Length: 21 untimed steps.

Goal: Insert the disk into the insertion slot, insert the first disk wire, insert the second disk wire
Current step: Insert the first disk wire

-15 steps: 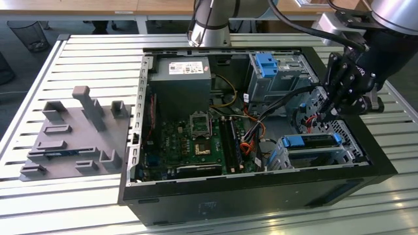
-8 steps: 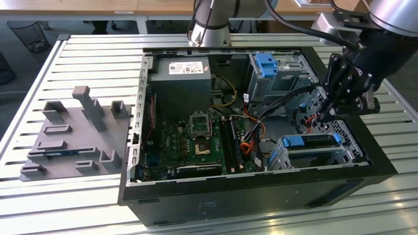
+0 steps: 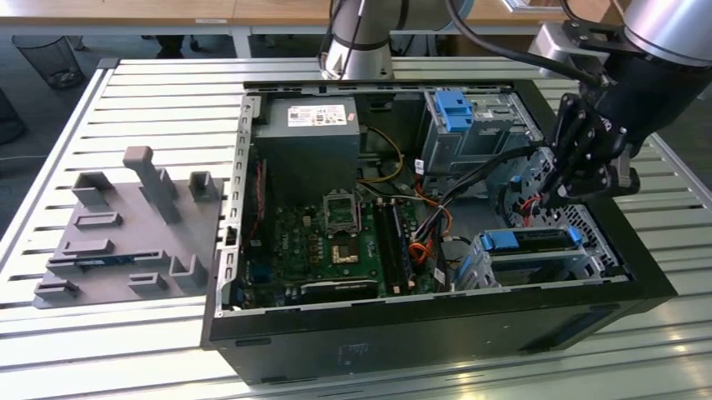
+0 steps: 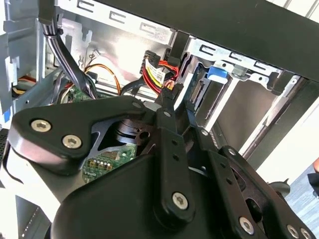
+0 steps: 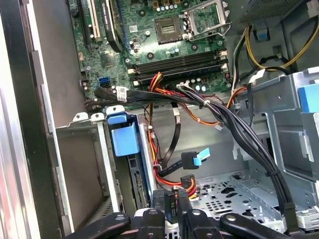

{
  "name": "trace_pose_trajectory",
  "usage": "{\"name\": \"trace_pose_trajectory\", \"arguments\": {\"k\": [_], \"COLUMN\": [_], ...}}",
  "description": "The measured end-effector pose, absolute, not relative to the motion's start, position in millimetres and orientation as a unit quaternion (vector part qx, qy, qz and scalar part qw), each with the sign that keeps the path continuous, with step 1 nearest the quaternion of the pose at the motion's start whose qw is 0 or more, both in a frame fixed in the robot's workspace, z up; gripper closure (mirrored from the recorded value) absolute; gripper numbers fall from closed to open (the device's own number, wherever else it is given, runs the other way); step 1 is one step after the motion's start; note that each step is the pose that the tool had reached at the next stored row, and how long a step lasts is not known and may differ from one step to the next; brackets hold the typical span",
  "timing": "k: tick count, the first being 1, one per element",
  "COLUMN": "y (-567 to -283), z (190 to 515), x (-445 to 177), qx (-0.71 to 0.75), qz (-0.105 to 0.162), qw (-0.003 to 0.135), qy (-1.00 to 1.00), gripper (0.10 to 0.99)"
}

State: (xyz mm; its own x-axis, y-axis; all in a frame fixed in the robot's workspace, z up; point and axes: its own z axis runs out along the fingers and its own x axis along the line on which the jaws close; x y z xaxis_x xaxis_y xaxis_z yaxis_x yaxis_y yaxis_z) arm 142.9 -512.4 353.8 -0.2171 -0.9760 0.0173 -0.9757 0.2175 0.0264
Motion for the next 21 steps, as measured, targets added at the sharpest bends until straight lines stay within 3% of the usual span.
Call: {"name": "trace_pose_trajectory", "arguments": {"k": [11,13,21], "y": [-510.7,-510.7,-510.6], "z": [350.7,350.7,350.2], "x": [143.5,143.5,143.5], "qx": [0.62,0.62,0.665], "qz": [0.002,0.002,0.004], "qw": [0.021,0.021,0.021], "qy": [-0.784,-0.784,-0.746], "gripper": [0.839,0.918,0.922]}}
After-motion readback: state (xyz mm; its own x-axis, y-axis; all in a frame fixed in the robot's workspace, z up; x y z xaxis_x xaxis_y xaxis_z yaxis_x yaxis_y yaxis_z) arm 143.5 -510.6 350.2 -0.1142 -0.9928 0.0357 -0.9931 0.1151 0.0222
